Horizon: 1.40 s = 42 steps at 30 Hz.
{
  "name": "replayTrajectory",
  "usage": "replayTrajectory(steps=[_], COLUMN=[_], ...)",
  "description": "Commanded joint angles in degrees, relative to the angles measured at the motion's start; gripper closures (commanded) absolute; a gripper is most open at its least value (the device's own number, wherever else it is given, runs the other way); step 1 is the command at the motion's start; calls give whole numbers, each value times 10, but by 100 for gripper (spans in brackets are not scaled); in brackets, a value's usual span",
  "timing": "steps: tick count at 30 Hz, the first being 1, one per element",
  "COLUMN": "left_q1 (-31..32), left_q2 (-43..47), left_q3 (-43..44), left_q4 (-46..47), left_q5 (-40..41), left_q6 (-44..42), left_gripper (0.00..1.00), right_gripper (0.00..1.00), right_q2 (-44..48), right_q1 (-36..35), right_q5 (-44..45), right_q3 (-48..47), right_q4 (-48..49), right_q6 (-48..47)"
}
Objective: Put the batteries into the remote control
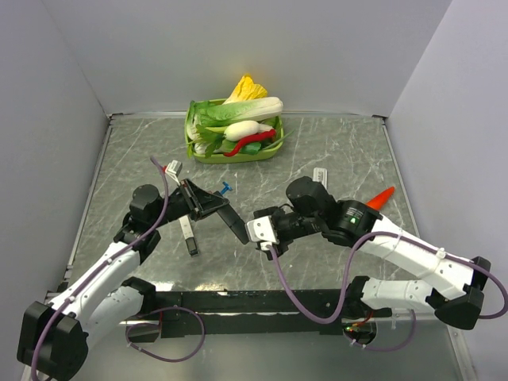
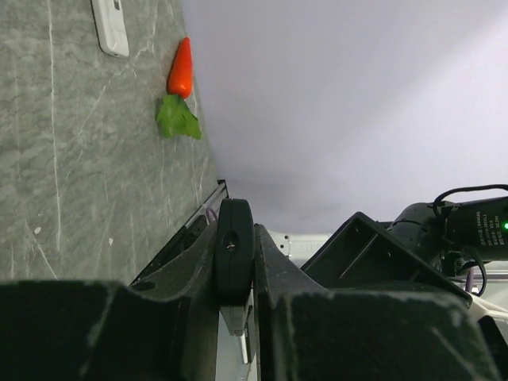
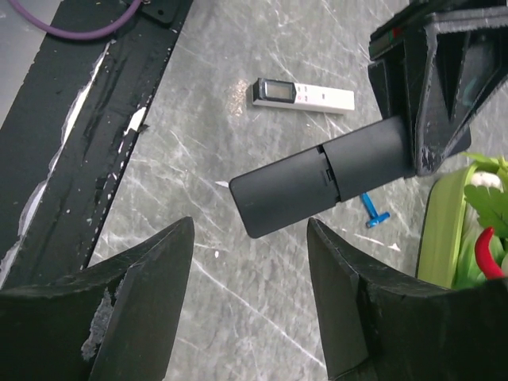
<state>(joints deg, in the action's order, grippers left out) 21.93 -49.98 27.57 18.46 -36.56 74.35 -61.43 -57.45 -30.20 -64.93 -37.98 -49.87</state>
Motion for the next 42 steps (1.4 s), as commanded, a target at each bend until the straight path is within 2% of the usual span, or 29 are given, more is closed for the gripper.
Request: replayTrajectory(steps=[1,30,42], left_q1=[-2,-1,-1], left_q2=[-4,-18,-10], left_q3=[35,45,44], left_q4=[12,31,64], left_q5=[-33,-56,-77], left_q6=[-16,-13,4], left_gripper=[99,99,99], right_gripper=[35,36,51], right_q2=[-18,-73,-91], right_q1=[-3,-37,-39], right_q5=[-28,37,55], right_q3=[-32,-30,-20], right_q4=[23,42,62], right_q6=[-30,-66,-57])
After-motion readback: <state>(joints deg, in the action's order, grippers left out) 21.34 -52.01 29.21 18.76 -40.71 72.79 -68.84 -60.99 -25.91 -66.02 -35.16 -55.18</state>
